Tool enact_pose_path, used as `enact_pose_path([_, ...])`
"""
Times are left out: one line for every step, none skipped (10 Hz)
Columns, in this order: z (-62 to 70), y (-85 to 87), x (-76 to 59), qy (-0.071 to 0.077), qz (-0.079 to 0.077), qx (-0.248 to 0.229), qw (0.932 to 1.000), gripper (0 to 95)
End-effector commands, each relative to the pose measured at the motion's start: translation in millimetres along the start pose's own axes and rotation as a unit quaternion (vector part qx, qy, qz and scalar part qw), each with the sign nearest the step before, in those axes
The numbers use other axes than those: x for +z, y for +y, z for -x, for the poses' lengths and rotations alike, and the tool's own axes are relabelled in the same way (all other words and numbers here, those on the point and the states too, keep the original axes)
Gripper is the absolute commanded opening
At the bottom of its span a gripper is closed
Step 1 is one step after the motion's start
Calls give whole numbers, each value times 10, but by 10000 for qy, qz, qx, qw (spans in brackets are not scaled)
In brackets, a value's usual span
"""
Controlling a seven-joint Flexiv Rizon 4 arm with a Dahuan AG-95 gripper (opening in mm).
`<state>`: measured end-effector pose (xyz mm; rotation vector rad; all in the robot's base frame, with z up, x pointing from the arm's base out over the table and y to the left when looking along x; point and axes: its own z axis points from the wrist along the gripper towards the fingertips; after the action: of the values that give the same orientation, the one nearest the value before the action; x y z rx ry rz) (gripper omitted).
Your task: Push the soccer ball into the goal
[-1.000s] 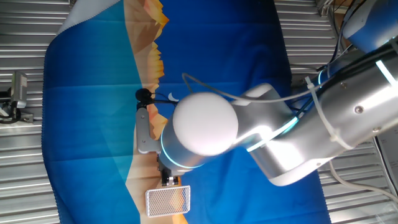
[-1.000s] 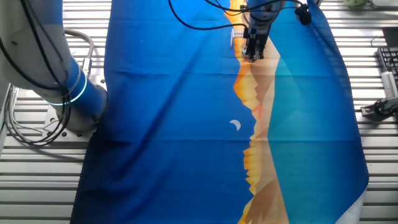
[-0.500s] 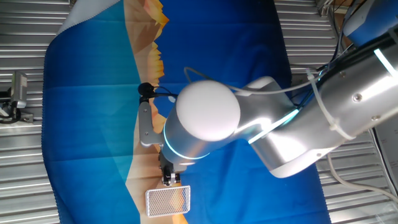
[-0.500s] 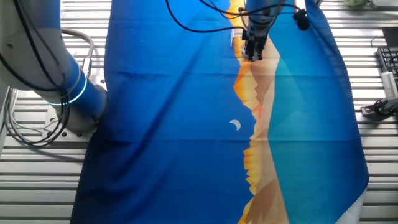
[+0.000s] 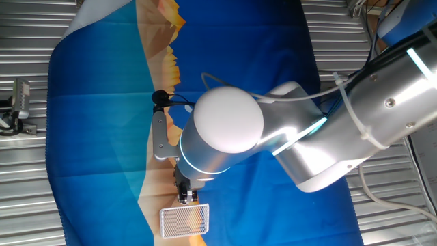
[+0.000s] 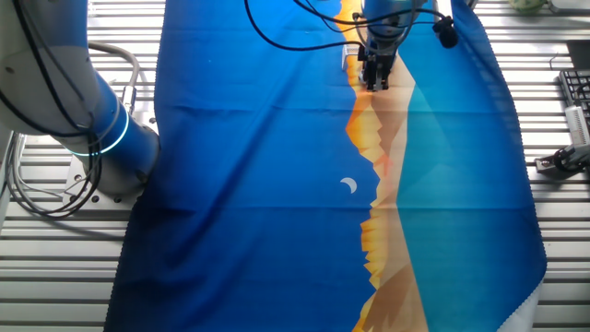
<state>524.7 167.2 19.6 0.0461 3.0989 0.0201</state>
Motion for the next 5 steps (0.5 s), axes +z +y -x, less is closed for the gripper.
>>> enact_pose_path([-5,0,-8,-1,9,-5,10000,0])
enact_pose_path([-4,0,-4,-10,14,-4,10000,0])
enact_pose_path([-4,0,4,-19,21,-5,10000,0])
enact_pose_path([-5,0,23,-37,28,-5,10000,0])
enact_pose_path([-5,1,36,-44,25,-5,10000,0])
